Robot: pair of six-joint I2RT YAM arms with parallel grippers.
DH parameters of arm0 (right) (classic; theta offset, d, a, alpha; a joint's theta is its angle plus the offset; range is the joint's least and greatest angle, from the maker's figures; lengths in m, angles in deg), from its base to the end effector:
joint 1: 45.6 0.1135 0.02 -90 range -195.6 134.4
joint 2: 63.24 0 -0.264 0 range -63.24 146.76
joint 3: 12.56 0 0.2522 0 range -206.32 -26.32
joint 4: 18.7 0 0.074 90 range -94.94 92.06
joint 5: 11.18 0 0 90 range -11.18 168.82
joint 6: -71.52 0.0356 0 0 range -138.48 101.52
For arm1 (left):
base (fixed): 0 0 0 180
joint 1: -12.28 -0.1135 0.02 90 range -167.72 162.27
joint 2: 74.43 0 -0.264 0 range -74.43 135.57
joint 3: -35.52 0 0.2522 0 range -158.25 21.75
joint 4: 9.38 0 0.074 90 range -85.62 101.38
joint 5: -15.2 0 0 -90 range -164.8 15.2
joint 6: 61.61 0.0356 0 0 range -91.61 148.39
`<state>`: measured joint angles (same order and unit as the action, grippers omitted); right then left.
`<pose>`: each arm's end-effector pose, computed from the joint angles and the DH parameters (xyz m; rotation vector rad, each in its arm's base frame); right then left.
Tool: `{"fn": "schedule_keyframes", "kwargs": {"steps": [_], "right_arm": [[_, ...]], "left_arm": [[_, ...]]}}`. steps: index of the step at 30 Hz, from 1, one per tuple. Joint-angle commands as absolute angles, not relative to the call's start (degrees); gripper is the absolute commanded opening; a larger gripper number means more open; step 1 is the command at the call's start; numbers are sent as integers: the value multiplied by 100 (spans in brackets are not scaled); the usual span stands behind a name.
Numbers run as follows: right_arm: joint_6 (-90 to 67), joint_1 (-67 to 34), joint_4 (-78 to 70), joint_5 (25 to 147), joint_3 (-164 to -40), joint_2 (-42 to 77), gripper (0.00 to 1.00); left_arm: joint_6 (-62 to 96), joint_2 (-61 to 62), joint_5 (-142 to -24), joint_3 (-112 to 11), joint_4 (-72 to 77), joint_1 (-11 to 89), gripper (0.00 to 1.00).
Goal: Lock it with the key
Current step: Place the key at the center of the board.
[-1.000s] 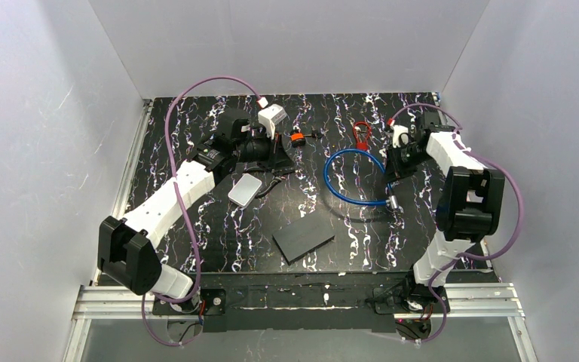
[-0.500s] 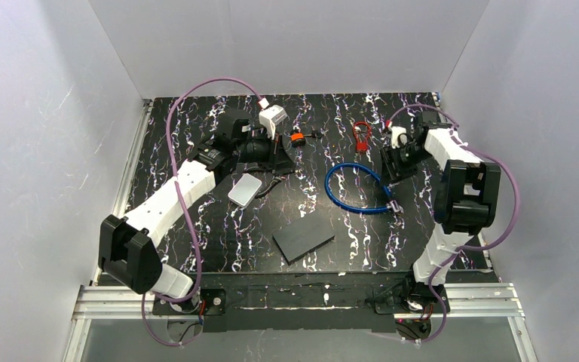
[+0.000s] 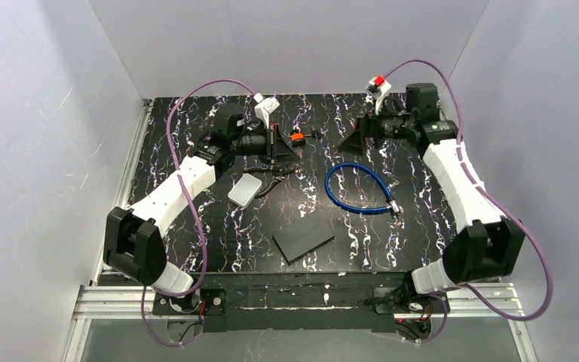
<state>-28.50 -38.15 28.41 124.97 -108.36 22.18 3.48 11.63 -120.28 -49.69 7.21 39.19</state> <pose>0.3200 0.0677 0.3631 -0.7483 1.9703 0.8547 0.2992 -0.1803 0.3435 0.6246 1.9108 -1.3407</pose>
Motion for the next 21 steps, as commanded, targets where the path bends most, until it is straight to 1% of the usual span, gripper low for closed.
{"fn": "schedule_keyframes", "kwargs": {"steps": [1, 6, 10, 19, 21], "right_arm": [[-1607, -3004, 1030, 13370, -10461, 1637, 98], [-1827, -2153, 832, 12748, -10266, 1509, 94], [-2066, -1710, 674, 12231, -10101, 1621, 89], [-1933, -1533, -84, 12039, -9839, 1811, 76], [-1919, -1507, -156, 12040, -9803, 1848, 74]], "left_arm": [[-320, 1124, -12662, -4896, 79, 3794, 0], [-741, 1126, -12945, -4888, -116, 3724, 0], [-1156, 1141, -13108, -4816, -429, 3715, 0], [-1607, 1108, -13176, -4671, -761, 3668, 0], [-1747, 1137, -13183, -4654, -851, 3642, 0]]}}
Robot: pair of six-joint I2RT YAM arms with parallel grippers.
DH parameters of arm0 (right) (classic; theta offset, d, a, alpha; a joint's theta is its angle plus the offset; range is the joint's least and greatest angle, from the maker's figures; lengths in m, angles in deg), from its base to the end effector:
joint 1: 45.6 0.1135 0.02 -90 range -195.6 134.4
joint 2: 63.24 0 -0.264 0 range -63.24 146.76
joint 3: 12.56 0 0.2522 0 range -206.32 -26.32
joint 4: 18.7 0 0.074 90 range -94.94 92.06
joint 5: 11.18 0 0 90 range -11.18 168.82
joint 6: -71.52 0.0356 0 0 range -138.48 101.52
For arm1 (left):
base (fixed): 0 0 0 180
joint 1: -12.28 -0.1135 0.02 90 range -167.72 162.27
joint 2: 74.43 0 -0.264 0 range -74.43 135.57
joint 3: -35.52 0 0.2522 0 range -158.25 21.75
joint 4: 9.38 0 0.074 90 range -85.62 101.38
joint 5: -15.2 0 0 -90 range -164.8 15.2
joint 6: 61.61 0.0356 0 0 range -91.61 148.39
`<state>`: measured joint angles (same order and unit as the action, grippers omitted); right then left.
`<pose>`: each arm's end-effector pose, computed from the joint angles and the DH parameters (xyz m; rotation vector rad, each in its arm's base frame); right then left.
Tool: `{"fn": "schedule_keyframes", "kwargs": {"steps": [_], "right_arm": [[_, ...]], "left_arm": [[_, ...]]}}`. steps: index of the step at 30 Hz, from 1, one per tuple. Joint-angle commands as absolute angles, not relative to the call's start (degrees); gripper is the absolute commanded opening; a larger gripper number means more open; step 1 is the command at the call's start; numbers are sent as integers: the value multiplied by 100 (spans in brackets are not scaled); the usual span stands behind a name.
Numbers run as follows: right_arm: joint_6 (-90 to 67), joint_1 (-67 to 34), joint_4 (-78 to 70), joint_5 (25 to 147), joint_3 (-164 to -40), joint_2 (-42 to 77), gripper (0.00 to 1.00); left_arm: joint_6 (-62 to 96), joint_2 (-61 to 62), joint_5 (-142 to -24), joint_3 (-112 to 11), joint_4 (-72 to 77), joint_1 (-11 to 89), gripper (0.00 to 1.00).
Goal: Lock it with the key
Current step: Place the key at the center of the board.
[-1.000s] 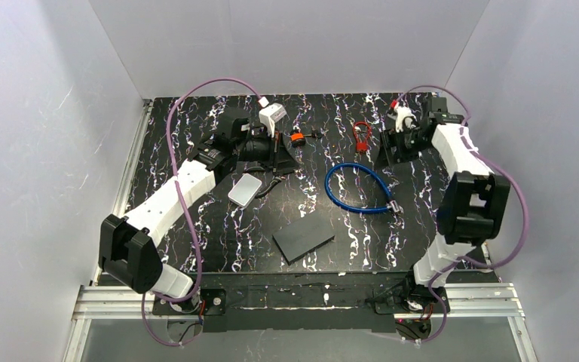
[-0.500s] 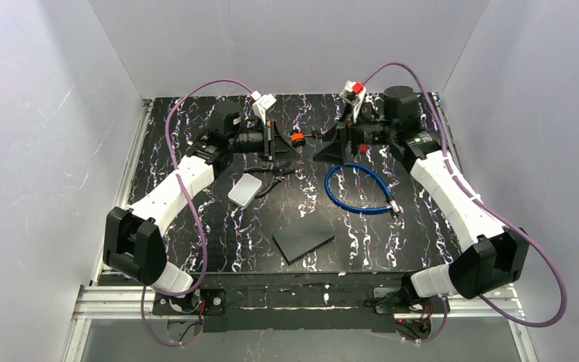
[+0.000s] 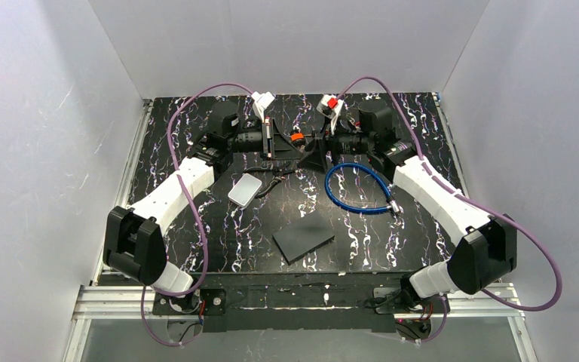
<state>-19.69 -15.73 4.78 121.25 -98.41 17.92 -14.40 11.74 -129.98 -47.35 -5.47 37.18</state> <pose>0.2705 0.1830 0.3627 -1.0026 1.6637 1.0356 0.3031 -0.1729 0.3506 0.5304 1.8761 -1.6379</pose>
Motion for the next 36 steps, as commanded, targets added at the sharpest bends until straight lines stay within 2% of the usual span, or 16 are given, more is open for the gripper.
{"fn": "schedule_keyframes", "kwargs": {"steps": [1, 10, 21, 25, 28, 36], "right_arm": [[-1911, -1491, -198, 12019, -9777, 1856, 74], [-1718, -1452, -586, 12094, -9698, 1954, 54], [-1658, -1448, -343, 12024, -9751, 1950, 1], [-1769, -1462, -114, 11958, -9769, 1882, 1], [-1793, -1504, -16, 11936, -9775, 1840, 1], [-1769, -1846, 84, 11688, -9620, 1753, 1]], "left_arm": [[-1828, 1150, -13196, -4643, -924, 3629, 0], [-2038, 1188, -13215, -4588, -1105, 3575, 0], [-2070, 1187, -13079, -4514, -1153, 3395, 0], [-2070, 1174, -13027, -4474, -1153, 3292, 3], [-2020, 1134, -13015, -4423, -1153, 3267, 12], [-1756, 1048, -12950, -4359, -1142, 3082, 72]]}}
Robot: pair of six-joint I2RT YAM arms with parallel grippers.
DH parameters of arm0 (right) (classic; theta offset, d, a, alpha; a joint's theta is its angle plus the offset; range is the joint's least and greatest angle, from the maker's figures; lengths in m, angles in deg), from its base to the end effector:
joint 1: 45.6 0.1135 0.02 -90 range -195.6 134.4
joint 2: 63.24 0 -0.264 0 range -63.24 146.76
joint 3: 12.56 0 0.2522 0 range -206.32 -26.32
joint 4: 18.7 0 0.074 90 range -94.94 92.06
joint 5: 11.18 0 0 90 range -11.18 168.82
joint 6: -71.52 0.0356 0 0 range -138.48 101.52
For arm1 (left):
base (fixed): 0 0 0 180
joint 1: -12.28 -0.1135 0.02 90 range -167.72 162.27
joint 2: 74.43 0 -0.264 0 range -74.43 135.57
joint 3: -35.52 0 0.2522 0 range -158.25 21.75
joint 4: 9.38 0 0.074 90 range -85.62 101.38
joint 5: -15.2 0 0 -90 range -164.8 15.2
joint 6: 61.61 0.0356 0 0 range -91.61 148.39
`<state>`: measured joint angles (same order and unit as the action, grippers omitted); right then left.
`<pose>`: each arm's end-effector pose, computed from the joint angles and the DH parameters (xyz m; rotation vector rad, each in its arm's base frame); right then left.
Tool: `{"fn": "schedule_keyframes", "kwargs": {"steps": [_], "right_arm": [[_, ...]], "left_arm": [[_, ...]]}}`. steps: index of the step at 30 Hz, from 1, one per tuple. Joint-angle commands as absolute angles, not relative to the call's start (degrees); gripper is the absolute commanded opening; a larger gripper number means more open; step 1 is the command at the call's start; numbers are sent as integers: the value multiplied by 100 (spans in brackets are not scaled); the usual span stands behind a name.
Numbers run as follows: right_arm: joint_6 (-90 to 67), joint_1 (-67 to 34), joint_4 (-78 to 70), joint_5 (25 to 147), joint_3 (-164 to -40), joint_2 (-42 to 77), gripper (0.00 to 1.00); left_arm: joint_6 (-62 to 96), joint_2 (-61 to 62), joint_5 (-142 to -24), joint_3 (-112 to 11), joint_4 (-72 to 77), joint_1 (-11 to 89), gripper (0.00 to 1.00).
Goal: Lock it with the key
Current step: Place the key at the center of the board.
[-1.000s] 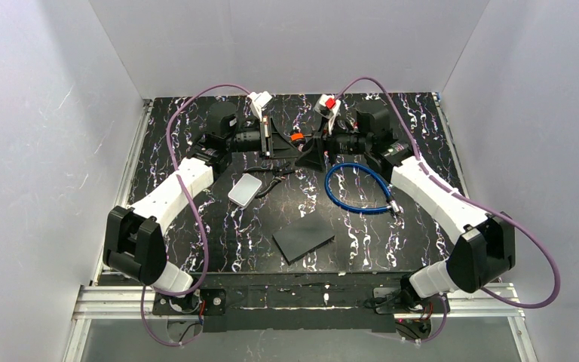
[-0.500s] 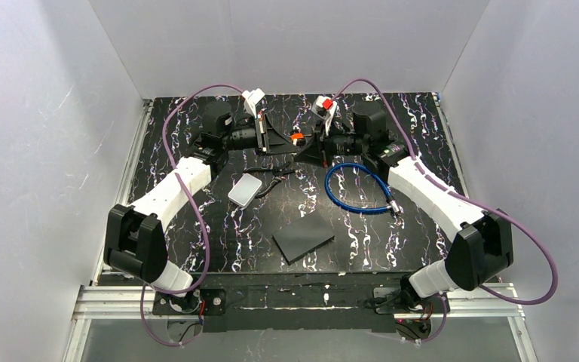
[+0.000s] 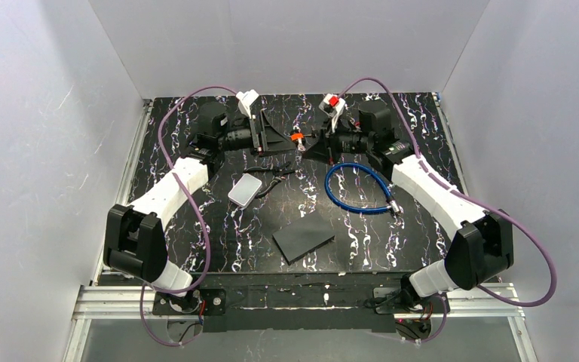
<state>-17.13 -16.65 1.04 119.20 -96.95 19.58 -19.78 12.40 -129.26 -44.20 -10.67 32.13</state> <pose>0.2821 0.1824 0.3508 -0.9309 1.6994 1.0190 0.3192 -0.1460 0.3363 0.3602 1.8936 -1.6287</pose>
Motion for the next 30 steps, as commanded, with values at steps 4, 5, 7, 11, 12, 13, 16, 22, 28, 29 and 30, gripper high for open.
{"fn": "schedule_keyframes", "kwargs": {"steps": [4, 5, 7, 11, 12, 13, 16, 22, 28, 29, 30], "right_arm": [[-2457, -2251, 890, 11307, -9659, 1818, 1], [-2679, -2376, 1227, 11166, -9700, 1876, 1], [-3082, -2625, 1861, 10834, -9801, 2034, 1], [-3698, -3121, 2682, 10345, -9812, 2385, 1], [-3796, -3299, 2748, 10285, -9753, 2438, 1], [-3878, -3412, 2778, 10212, -9682, 2513, 1], [-4189, -3603, 2990, 9946, -9583, 2812, 1], [-4344, -3690, 3051, 9780, -9587, 3482, 1], [-4287, -3690, 2921, 9842, -9593, 3774, 1], [-4264, -3682, 2928, 9885, -9604, 3801, 1], [-4253, -3681, 2961, 9908, -9621, 3828, 3]], "left_arm": [[-1351, 1068, -12956, -4399, -841, 2823, 98], [-1016, 1074, -12937, -4503, -581, 2772, 98], [-165, 1145, -12707, -4906, 628, 2716, 98], [1299, 1268, -12107, -5444, 2430, 2653, 98], [1504, 1238, -12009, -5446, 2592, 2621, 98], [1663, 1194, -11929, -5429, 2708, 2598, 98], [2070, 1028, -11691, -5393, 2989, 2547, 98], [2546, 801, -11358, -5445, 3443, 2546, 98], [2962, 697, -10979, -5420, 3817, 2533, 98], [3003, 684, -10917, -5391, 3852, 2520, 98], [3027, 683, -10888, -5390, 3891, 2509, 98]]}}
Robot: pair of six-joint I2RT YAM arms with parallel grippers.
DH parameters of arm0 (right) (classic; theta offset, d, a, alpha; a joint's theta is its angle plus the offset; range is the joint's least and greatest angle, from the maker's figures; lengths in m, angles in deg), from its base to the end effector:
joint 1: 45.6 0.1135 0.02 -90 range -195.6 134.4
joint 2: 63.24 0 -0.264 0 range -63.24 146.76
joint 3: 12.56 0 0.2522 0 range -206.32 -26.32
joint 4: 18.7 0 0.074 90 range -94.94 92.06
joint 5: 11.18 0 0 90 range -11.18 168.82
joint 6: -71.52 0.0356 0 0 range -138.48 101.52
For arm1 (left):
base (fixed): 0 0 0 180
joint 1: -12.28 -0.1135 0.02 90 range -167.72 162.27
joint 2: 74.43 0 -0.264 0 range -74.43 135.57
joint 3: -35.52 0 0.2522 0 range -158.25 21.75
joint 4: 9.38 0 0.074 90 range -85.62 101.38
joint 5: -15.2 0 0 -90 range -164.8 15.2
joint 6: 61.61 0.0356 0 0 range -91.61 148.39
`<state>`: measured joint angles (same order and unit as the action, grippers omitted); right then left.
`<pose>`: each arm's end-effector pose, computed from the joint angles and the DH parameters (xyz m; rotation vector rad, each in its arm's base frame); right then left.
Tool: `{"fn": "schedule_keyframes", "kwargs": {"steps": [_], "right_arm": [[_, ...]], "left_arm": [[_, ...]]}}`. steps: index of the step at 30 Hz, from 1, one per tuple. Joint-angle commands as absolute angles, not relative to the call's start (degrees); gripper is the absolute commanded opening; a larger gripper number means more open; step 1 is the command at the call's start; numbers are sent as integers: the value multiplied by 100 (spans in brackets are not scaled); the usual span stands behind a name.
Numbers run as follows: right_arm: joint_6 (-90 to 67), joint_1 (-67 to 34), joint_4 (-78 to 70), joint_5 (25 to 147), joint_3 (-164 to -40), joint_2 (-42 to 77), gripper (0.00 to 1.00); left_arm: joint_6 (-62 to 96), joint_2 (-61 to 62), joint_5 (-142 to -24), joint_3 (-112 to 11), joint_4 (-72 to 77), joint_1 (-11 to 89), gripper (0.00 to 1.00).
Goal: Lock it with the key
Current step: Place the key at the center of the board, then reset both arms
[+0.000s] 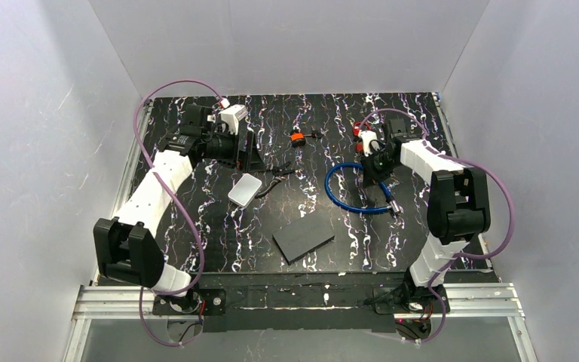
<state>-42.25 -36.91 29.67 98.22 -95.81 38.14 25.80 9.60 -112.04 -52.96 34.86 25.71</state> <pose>0.3488 0.0653 0.1952 -0.8368 2.5353 0.3793 0.3088 -0.0959 0.3301 0.5572 2.1715 -0.8834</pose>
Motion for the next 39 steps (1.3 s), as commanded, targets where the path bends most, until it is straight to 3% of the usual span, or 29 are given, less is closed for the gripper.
{"fn": "schedule_keyframes", "kwargs": {"steps": [1, 4, 6, 15, 20, 26, 39], "right_arm": [[-4255, -3673, 3015, 9919, -9658, 3866, 10], [-4328, -3674, 3240, 10015, -9768, 3921, 47], [-4315, -3672, 3295, 10080, -9813, 3849, 61], [-3904, -3672, 3461, 10745, -10381, 3252, 98], [-3264, -3704, 3079, 11255, -10541, 3022, 98], [-2604, -4863, 2438, 11982, -10083, 2857, 99], [-2282, -5357, 1193, 11100, -9014, 2438, 98]], "left_arm": [[3043, 686, -10859, -5388, 3937, 2496, 98], [3019, 737, -10734, -5473, 4137, 2470, 98], [3027, 767, -10756, -5568, 4317, 2423, 98], [2644, 791, -10881, -5890, 4698, 1814, 98], [2378, 1219, -11227, -6350, 5016, 1010, 98], [2329, 1419, -11357, -6061, 5193, 141, 98], [2814, 972, -10640, -5322, 4956, -101, 98]]}}
